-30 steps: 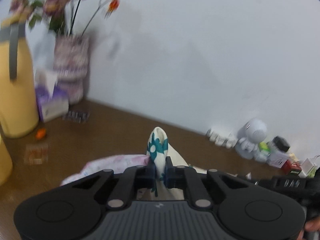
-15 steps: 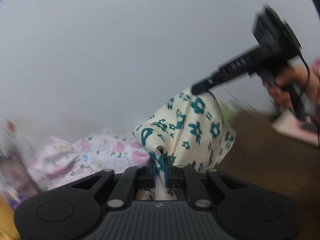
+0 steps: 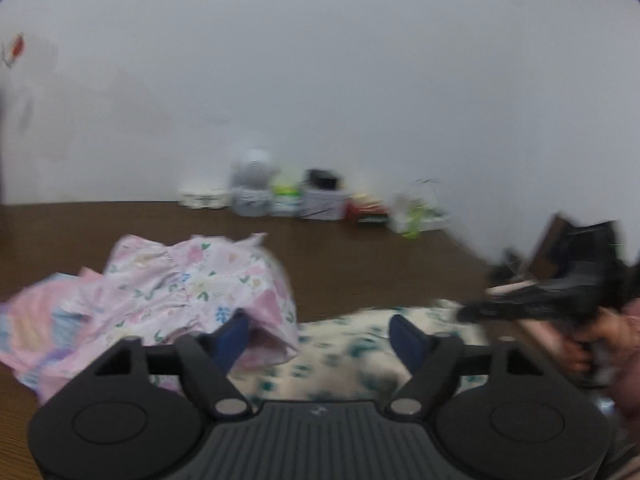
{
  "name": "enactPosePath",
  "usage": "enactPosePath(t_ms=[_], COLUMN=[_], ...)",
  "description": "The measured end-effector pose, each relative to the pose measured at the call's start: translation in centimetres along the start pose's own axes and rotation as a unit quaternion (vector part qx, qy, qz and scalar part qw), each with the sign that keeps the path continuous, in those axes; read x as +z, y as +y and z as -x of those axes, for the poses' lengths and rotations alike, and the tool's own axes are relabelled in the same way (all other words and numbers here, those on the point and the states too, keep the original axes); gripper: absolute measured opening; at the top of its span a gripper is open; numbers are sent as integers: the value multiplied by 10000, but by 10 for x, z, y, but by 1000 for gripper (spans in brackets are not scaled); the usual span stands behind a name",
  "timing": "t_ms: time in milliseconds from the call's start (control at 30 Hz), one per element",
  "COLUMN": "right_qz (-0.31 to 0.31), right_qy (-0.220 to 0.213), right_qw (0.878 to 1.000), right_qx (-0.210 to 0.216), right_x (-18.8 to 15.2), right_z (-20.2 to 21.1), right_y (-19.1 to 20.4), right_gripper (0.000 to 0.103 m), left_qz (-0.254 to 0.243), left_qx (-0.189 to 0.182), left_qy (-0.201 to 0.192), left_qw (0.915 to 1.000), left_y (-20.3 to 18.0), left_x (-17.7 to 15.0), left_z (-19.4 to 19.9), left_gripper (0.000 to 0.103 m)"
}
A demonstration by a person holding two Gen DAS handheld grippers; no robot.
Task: Fold clothes
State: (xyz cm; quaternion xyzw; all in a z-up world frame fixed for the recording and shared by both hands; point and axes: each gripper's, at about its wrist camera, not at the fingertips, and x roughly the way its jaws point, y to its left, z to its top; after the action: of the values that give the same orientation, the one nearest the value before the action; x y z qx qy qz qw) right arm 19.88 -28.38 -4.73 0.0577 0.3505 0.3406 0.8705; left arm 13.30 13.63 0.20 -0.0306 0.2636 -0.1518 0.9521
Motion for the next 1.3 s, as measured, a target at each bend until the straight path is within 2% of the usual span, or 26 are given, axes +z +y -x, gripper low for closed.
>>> enactPosePath(t_ms=[67,133,200,233,267,367,533,600,633,700,733,767,800,867,933,1000,1067,1167,1300], right_qz=[102,214,321,370,408,465,366,316,286,213,160,63,-63,-129,-84,220,462,713,1024], right_qy=[98,173,226,238,256,299,331,407,488,520,516,479,404,237,106,174,361,804,1345], right_qw=[9999,9996,9992,9990,9987,9979,9964,9960,9960,9965,9970,9976,9982,9988,9989,9974,9949,9897,9811], right_qx=[-19,-29,-61,-91,-139,-347,-691,-733,-698,-620,-563,-501,-445,-412,-458,-660,-819,-947,-941], right_x=[-9,-16,-23,-27,-29,-33,-35,-34,-34,-35,-34,-31,-26,-13,1,14,26,38,40], right_z=[-4,-5,-4,-3,-2,4,7,5,4,5,8,13,19,31,39,33,18,-20,-62], right_y=[7,12,15,15,15,9,-8,-14,-16,-17,-18,-20,-23,-27,-28,-24,-22,-25,-27], right_gripper=[4,4,4,4,4,4,4,4,4,5,7,10,13,24,41,44,49,50,54], left_qz=[-285,-489,-480,-368,-251,-164,-33,231,340,551,547,533,519,464,397,238,-79,-677,-812], left_qx=[606,1178,1589,1665,1730,2154,3012,2862,2700,2359,2311,2275,2239,2092,1796,1286,1008,1092,894], left_qy=[320,678,1006,1081,1149,1120,863,843,789,670,656,646,636,629,635,647,741,1037,1435], left_qw=[9972,9895,9810,9794,9779,9699,9497,9542,9590,9679,9692,9702,9712,9747,9809,9893,9921,9863,9823], left_y=[-3,-1,13,24,35,65,118,131,133,134,131,127,124,114,101,85,68,41,31], left_x=[5,7,10,12,13,22,41,38,37,35,33,32,31,28,27,26,26,22,17], left_z=[-25,-60,-96,-107,-116,-130,-128,-115,-105,-85,-74,-62,-51,-28,-10,1,0,-23,-62], left_gripper=[81,77,53,34,23,14,13,15,18,36,59,77,82,84,84,84,84,84,82])
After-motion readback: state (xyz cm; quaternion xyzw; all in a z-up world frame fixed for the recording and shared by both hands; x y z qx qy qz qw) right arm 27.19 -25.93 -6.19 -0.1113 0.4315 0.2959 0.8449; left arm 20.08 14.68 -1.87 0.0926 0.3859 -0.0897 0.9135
